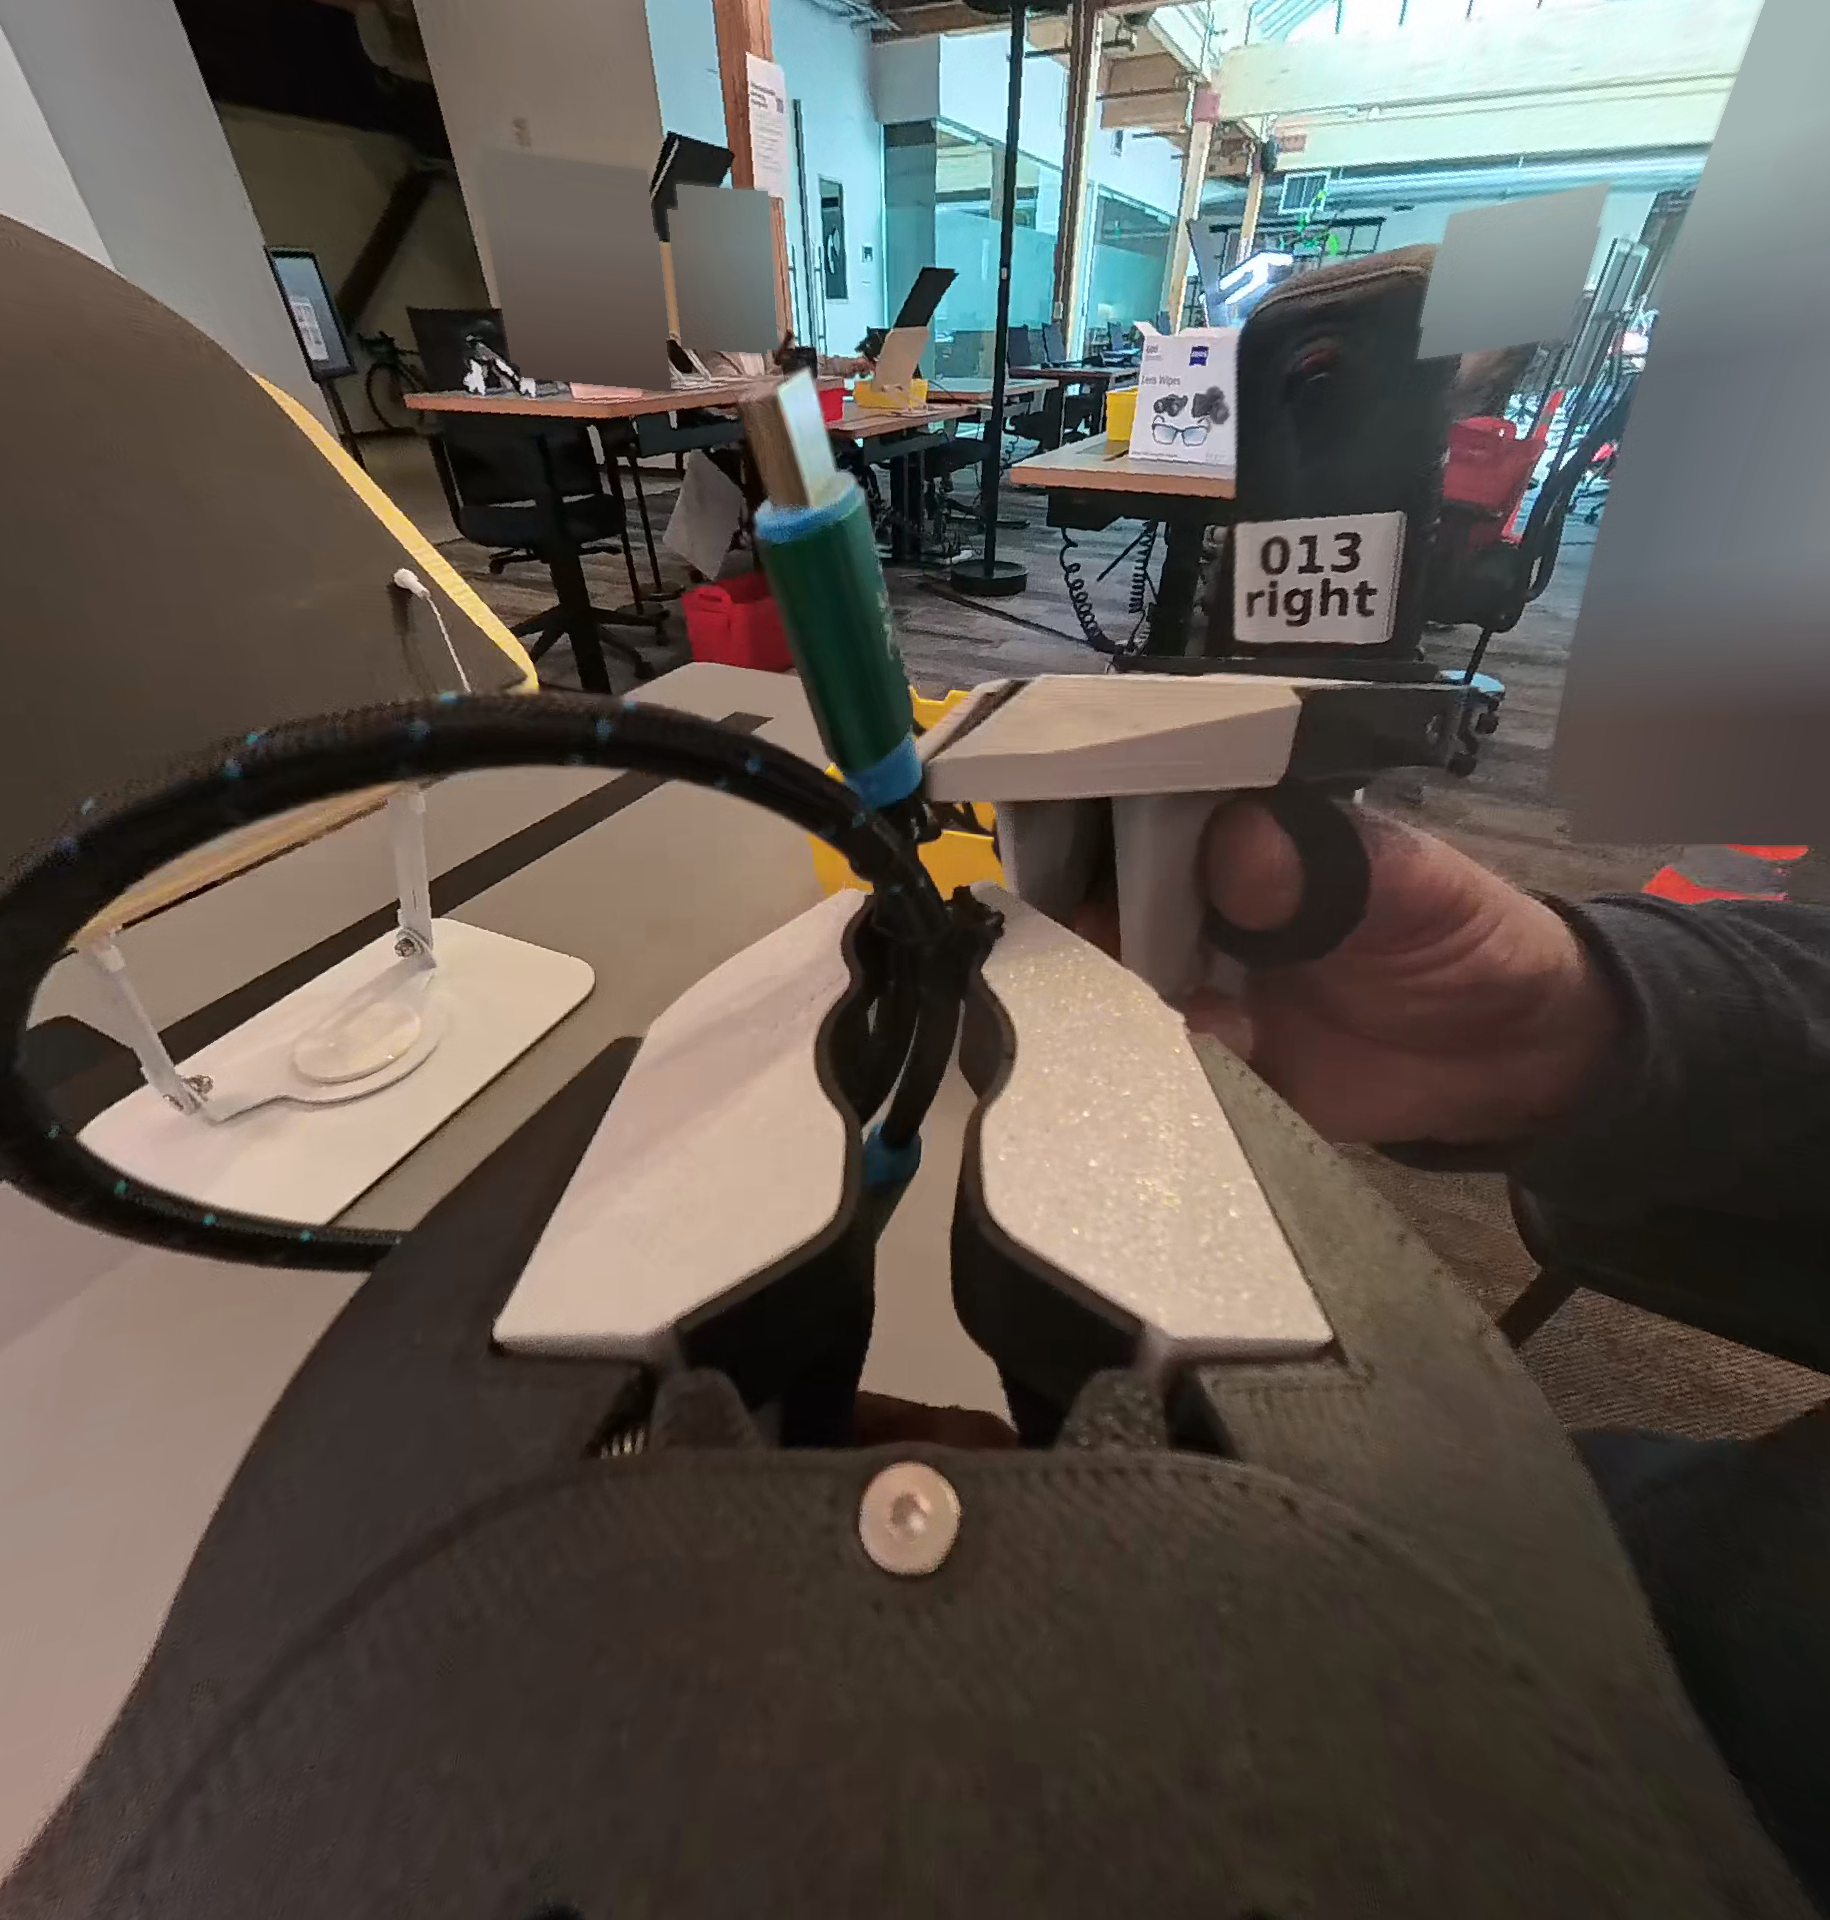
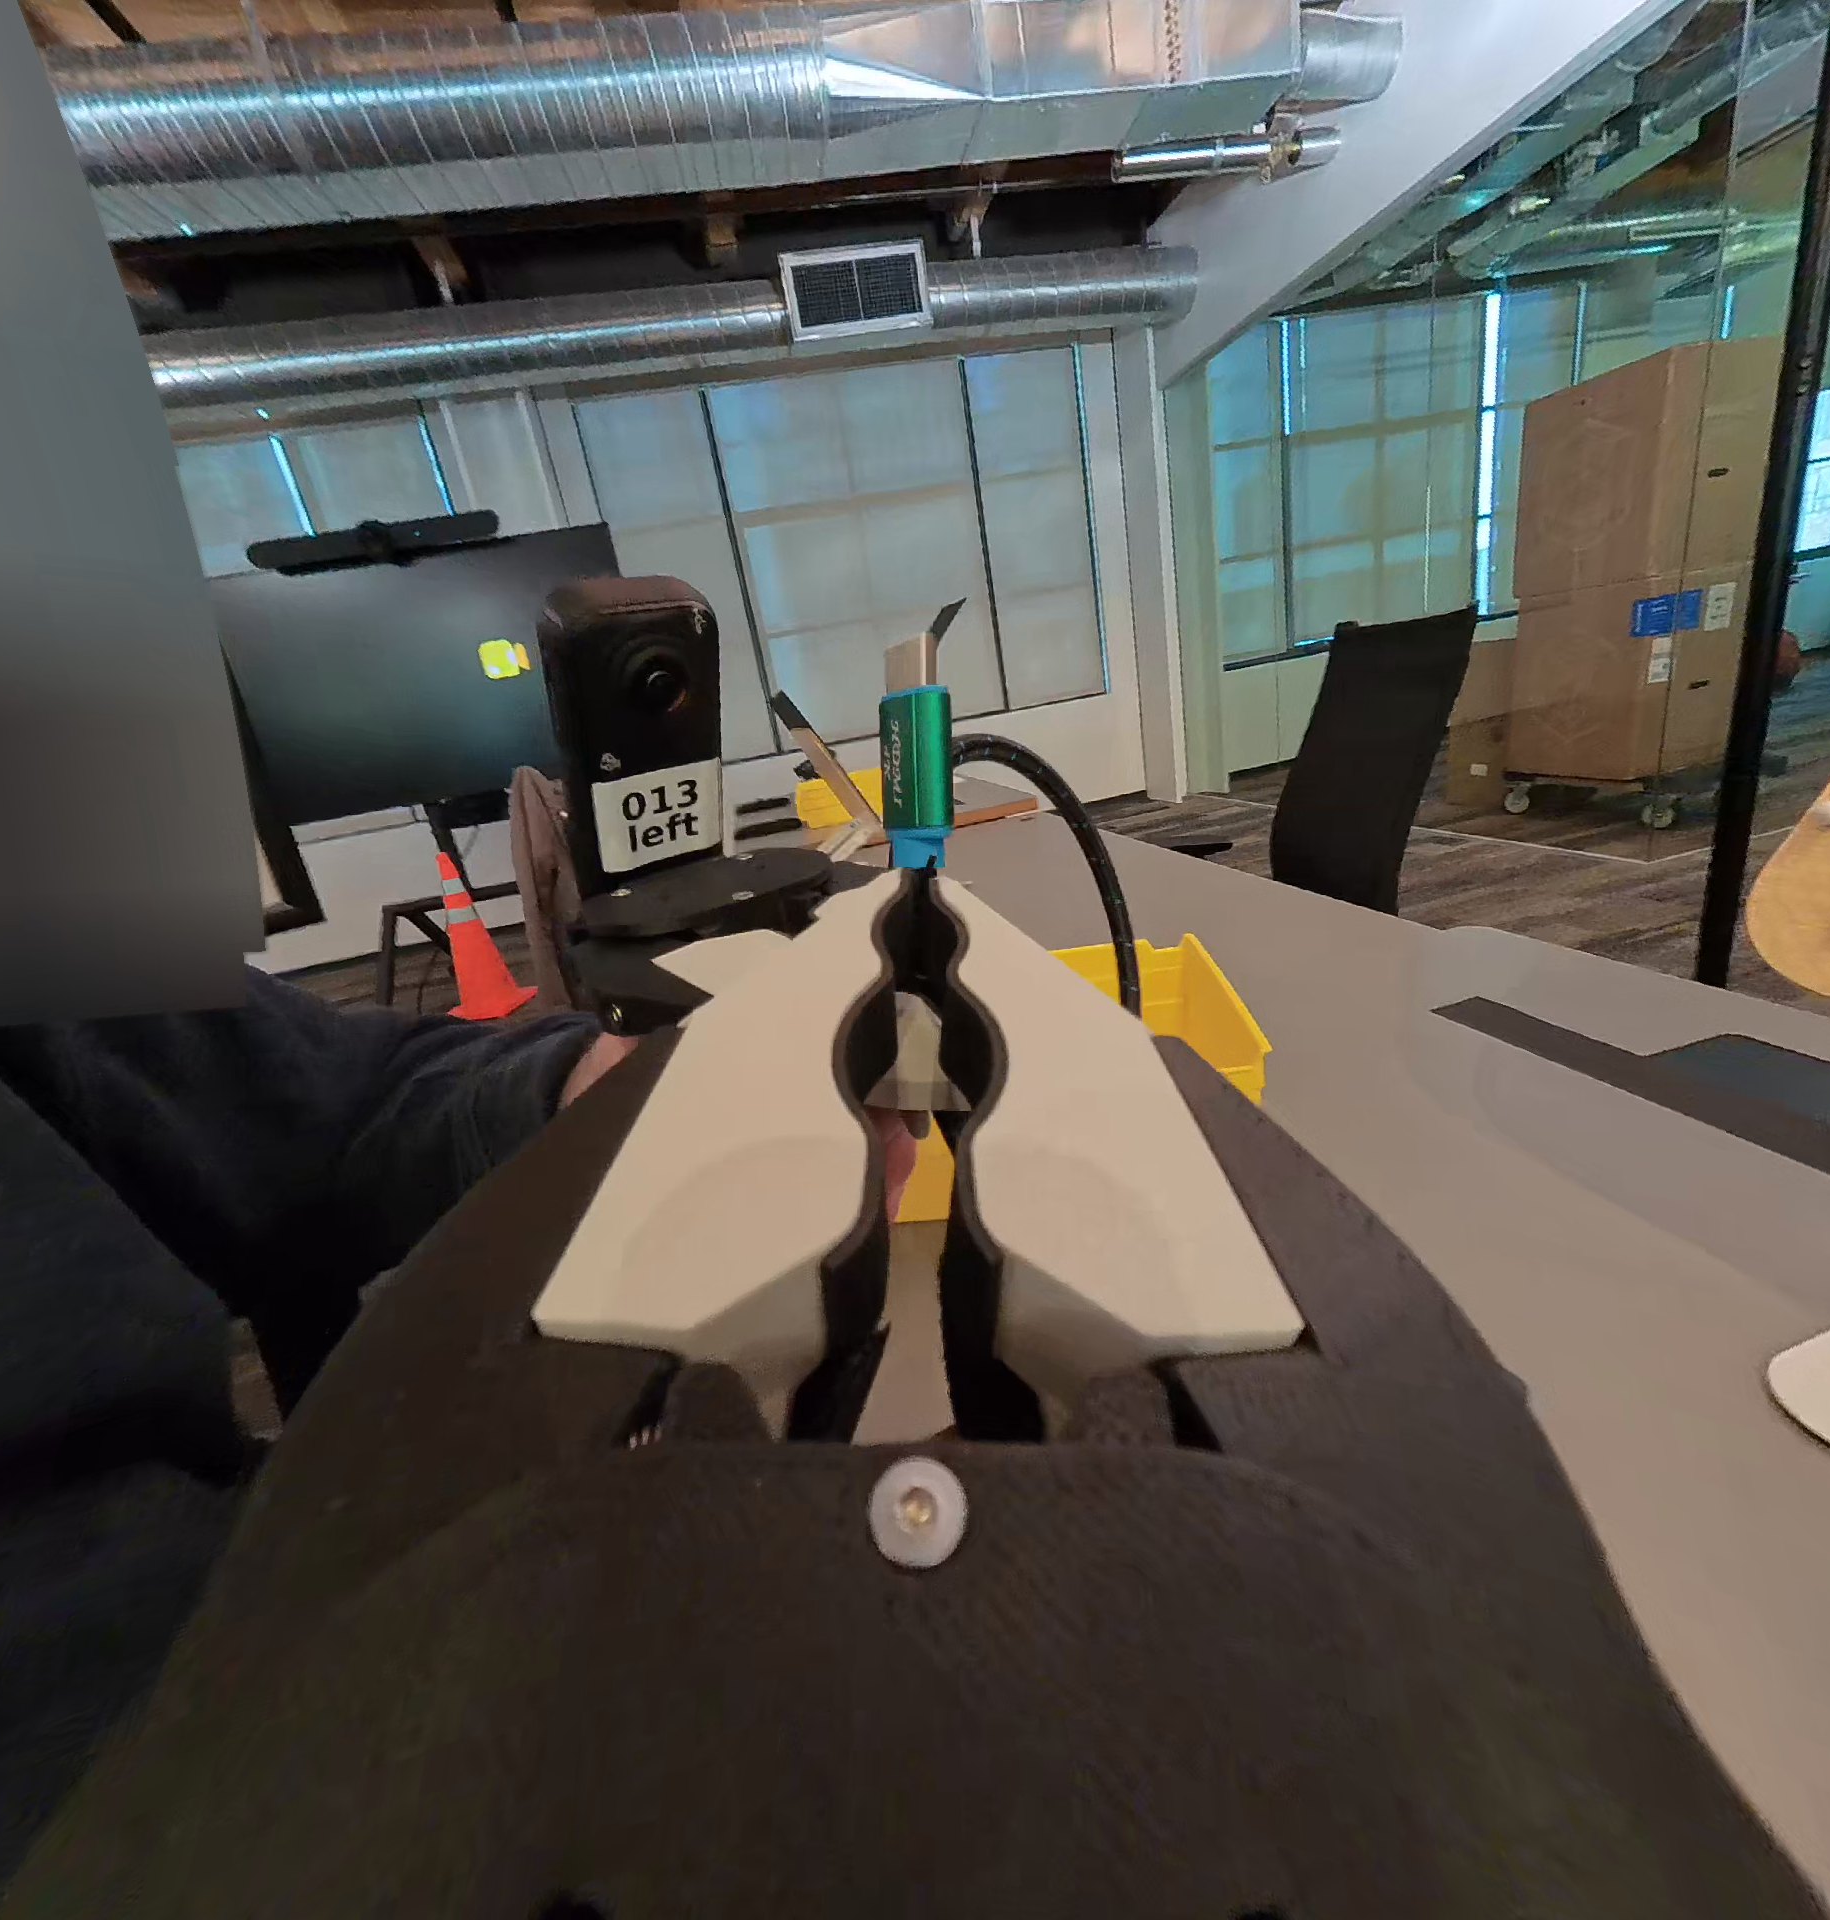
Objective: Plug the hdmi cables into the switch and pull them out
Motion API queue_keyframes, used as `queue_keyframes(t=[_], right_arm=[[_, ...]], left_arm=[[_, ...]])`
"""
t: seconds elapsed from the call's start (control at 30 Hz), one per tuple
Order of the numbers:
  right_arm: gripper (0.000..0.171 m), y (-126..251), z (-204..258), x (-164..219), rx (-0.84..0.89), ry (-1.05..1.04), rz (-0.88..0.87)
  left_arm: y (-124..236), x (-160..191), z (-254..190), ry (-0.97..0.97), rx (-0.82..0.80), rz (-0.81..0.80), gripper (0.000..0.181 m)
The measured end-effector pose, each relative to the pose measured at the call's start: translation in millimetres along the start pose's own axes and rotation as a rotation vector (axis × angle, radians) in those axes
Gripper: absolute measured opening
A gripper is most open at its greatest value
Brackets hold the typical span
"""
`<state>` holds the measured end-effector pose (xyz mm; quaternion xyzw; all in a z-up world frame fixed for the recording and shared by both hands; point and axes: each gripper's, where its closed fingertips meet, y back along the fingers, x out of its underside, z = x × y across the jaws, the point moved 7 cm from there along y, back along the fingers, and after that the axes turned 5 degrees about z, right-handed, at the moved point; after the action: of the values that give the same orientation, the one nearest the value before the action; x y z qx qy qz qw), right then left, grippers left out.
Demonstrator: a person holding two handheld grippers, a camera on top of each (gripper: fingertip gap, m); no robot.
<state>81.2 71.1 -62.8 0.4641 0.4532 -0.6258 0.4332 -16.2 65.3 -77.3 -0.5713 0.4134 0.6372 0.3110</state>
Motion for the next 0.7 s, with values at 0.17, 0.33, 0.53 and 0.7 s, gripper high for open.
queue_keyframes(t=[0.17,0.33,0.53,0.7], right_arm=[[0.0,0,6,-6,0.049,0.119,0.049],[0.0,-2,17,-9,0.08,0.292,0.134],[0.0,-7,39,-12,0.205,0.715,0.341],[0.0,2,27,-24,0.189,0.543,0.235]], left_arm=[[0,-2,-2,0.018,0.016,0.004,0.011],[1,-5,-3,0.038,0.023,0.013,0.011],[5,-7,8,0.087,0.018,0.001,0.01],[5,-9,3,0.016,-0.018,0.019,0.011]])
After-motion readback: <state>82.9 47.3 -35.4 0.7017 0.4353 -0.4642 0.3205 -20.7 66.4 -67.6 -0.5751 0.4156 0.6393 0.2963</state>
